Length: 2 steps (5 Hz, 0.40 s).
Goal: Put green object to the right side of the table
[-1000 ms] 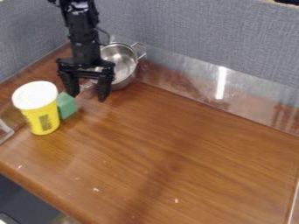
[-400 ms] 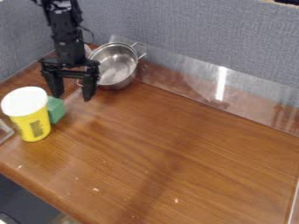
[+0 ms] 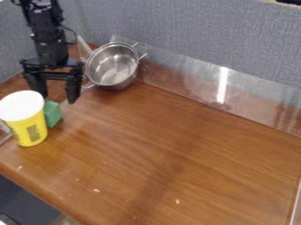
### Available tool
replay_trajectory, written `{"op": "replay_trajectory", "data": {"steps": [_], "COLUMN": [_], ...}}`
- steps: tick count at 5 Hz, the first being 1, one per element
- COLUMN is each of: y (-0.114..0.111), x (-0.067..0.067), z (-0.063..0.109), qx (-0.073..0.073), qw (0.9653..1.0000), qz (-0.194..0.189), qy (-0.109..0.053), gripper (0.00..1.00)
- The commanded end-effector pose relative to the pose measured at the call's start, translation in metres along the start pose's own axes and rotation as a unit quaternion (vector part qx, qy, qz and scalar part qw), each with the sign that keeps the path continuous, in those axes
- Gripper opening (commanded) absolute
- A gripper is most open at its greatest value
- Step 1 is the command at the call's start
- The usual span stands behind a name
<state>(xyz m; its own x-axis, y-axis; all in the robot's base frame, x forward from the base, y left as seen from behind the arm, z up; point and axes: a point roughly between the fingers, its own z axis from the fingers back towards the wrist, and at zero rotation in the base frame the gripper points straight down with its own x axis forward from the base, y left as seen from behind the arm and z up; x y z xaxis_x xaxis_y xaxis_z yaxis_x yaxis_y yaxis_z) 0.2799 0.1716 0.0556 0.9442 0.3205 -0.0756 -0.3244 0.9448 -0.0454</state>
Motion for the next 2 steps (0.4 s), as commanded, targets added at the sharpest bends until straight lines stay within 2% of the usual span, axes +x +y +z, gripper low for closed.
{"op": "replay_trajectory", "data": {"steps": [1, 2], "y": [0.0131, 0.0150], "x": [-0.0044, -0.0083], "z": [0.0259, 0.0204], "qx": [0.008, 0.010], "qw": [0.9990, 0.9990], "qz": [0.014, 0.018], "qy": [-0.041, -0.039], "gripper": [1.00, 1.00]}}
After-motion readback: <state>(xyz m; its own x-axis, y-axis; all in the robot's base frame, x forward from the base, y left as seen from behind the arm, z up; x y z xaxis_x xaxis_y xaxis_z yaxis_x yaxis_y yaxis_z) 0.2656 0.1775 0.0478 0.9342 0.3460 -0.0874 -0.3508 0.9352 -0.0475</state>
